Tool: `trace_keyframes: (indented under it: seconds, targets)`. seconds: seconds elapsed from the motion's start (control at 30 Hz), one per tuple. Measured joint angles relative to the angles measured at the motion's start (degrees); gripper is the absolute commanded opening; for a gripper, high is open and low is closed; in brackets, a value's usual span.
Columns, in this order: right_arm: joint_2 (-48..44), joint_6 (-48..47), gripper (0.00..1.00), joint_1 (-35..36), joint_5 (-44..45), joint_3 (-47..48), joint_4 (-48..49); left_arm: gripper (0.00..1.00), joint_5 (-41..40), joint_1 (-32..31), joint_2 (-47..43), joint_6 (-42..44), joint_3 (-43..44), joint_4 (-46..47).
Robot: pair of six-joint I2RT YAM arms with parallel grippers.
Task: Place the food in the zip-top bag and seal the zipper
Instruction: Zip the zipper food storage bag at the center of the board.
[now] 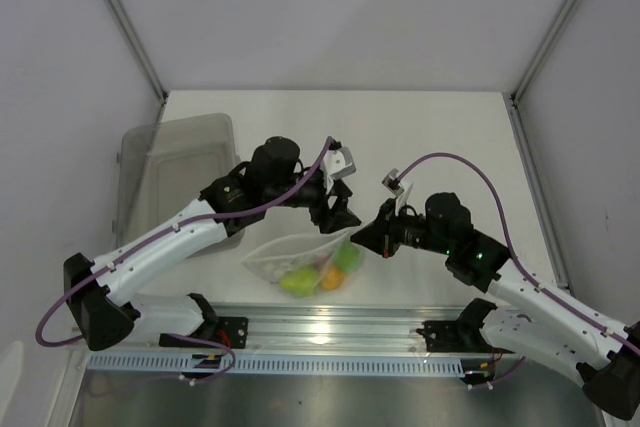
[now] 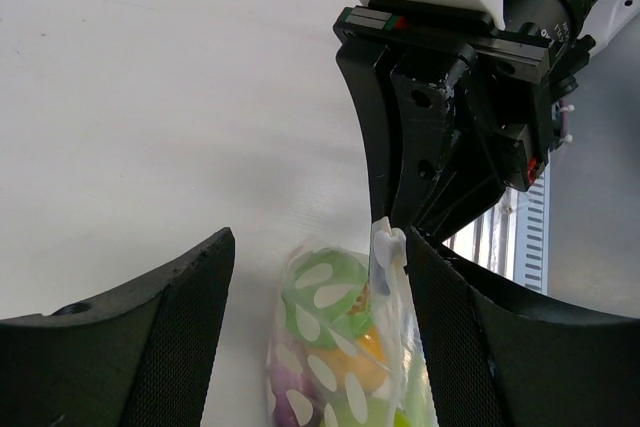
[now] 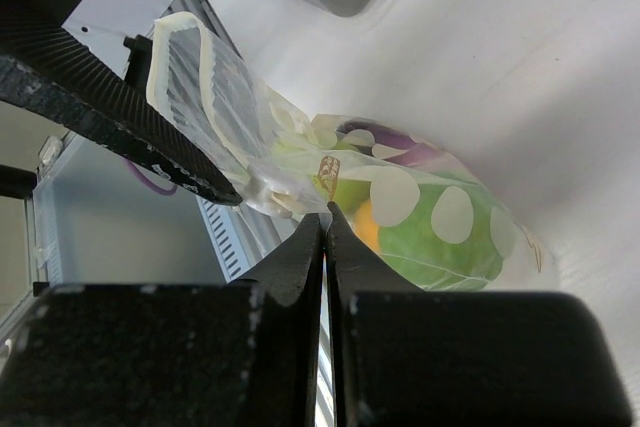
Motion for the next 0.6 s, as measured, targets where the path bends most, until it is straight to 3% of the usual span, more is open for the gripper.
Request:
trace_keyframes:
  seconds: [0.43, 0.6]
  targets:
    - [0.6, 0.1, 0.0, 0.1, 1.0, 0.9, -0.5, 0.72, -0.3, -1.5, 0.0, 0.1, 0.0, -0.3]
    - [0.6, 0.1, 0.0, 0.1, 1.1, 1.0, -0.7, 0.66, -0.7, -1.6, 0.0, 0.1, 0.0, -0.5]
